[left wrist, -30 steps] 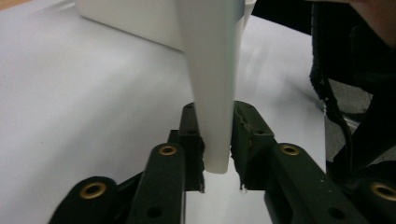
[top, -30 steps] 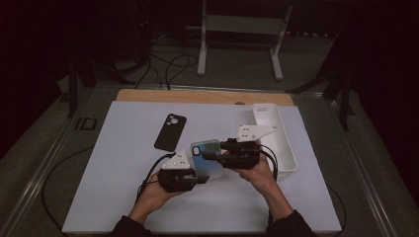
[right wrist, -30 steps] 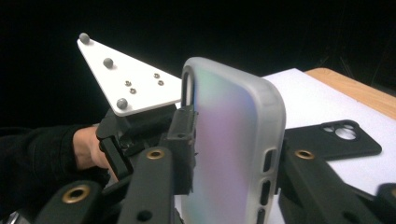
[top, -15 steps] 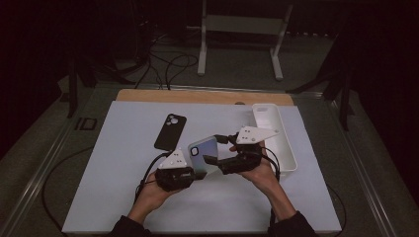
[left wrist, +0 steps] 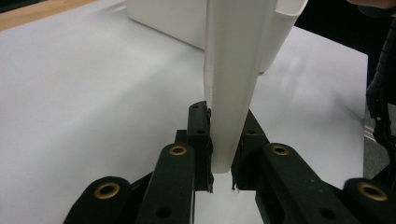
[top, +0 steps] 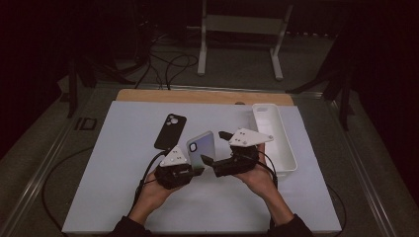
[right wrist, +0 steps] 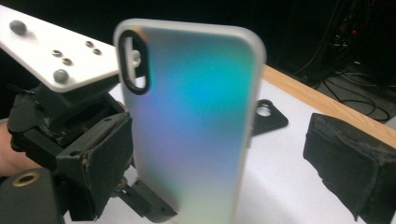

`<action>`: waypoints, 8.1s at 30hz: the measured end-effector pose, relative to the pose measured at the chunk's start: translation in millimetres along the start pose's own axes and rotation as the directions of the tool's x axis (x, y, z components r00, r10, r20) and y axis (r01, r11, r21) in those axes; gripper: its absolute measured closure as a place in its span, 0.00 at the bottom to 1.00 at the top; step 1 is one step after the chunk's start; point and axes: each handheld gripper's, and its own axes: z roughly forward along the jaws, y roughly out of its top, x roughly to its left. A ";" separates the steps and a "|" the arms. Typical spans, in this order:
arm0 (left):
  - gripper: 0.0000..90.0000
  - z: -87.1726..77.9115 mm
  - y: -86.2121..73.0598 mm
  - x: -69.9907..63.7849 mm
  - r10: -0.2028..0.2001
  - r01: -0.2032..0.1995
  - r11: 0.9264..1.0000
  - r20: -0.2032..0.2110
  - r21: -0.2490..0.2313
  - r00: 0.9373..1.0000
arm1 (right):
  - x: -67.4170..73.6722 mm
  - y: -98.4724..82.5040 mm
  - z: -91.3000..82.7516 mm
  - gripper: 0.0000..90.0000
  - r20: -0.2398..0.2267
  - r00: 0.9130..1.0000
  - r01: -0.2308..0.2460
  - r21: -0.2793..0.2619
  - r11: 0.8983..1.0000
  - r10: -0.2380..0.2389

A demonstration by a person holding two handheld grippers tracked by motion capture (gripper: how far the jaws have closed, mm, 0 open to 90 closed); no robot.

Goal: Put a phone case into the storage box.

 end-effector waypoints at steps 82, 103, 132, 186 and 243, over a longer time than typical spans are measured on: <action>0.51 7.7 0.4 -12.4 -0.066 0.058 0.997 -0.175 -0.051 0.982 | 15.1 6.6 23.0 0.18 0.153 0.984 -0.086 -0.050 0.995 0.093; 0.00 -35.8 -20.0 13.5 -0.129 0.090 0.987 -0.329 -0.131 0.935 | -9.6 12.7 11.9 0.18 0.239 0.967 -0.084 -0.050 0.995 0.093; 0.00 -94.2 -72.9 38.6 -0.128 0.054 0.983 -0.447 -0.175 0.885 | -58.7 18.9 0.0 0.18 0.325 0.930 -0.151 -0.095 0.984 0.174; 0.00 -106.9 -90.6 44.9 -0.184 0.085 0.973 -0.499 -0.214 0.847 | -177.5 29.8 -22.5 0.18 0.585 0.751 -0.265 -0.158 0.951 0.307; 0.00 -107.5 -89.7 43.3 -0.189 0.085 0.971 -0.495 -0.225 0.848 | -239.6 -40.3 29.7 0.16 0.710 0.631 -0.505 0.070 0.860 0.313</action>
